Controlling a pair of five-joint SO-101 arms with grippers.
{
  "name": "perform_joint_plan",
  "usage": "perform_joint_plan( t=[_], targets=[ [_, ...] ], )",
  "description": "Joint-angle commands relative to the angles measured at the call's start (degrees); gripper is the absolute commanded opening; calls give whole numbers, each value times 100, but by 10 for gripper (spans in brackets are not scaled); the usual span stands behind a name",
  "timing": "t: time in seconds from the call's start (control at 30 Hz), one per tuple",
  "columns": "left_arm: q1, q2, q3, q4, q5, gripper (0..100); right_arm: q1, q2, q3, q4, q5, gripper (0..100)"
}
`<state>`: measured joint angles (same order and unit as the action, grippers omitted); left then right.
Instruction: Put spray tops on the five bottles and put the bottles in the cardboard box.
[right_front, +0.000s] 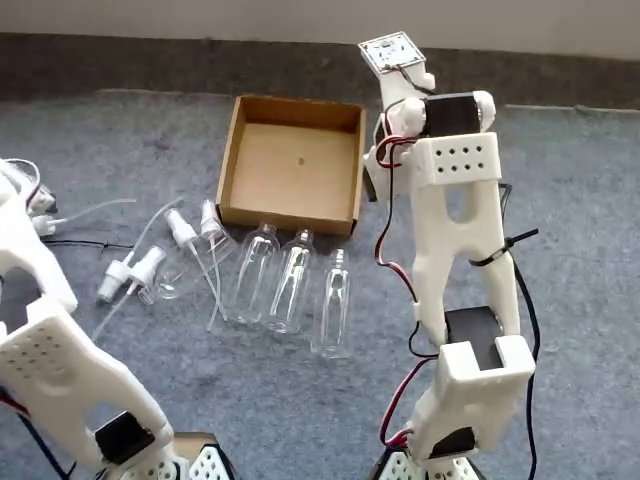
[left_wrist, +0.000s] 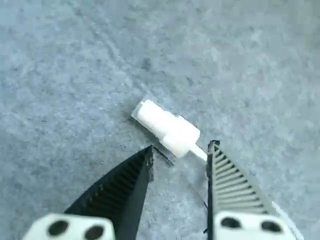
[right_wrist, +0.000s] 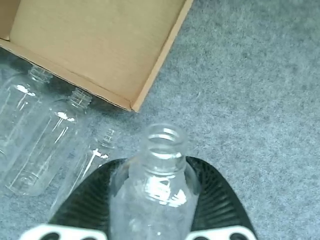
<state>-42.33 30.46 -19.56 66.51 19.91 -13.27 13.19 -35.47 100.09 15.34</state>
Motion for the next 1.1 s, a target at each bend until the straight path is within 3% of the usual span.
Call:
perform_joint_plan(
  t=[0.0,0.37,0.53,1.07],
  targets=[
    [-286,-84,-409,158,1081,169,-40,-338,-13,92,9,5],
    [-163,-66,84,70,2092,169,-40,-338,-13,92,9,5],
    [-163,163,31,-193,2145,168,-40,-338,-13,92,9,5],
    [110,2114,-1956,299,2163,164,-40,-338,-13,92,9,5]
  ],
)
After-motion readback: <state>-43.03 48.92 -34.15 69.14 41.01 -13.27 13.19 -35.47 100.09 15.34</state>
